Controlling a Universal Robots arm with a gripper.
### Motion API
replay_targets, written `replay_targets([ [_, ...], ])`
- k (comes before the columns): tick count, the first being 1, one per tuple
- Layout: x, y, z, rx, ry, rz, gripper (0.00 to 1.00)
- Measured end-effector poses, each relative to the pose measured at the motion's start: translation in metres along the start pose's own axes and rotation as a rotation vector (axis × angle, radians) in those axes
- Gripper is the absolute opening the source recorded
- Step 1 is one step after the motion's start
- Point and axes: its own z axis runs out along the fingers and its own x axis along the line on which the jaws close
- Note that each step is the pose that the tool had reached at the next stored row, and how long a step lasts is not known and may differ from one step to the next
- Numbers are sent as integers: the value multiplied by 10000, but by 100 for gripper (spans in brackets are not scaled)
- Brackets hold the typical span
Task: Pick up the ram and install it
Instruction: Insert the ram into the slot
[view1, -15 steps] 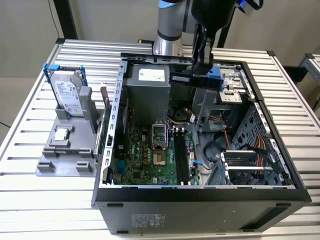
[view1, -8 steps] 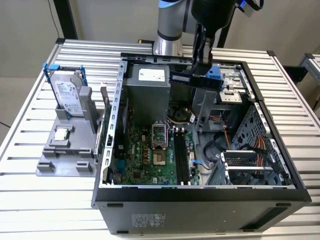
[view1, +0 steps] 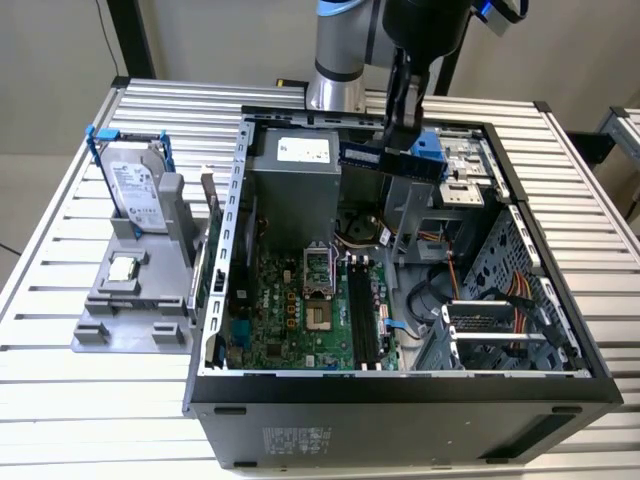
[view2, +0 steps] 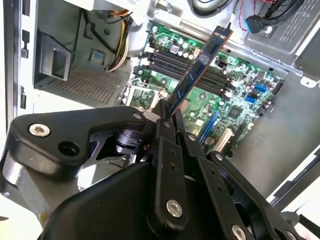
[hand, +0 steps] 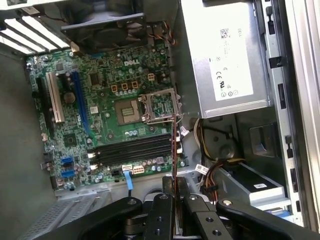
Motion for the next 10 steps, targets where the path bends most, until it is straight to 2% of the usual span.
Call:
replay_targets([
  [10, 0, 0, 0, 17, -10, 464, 0],
])
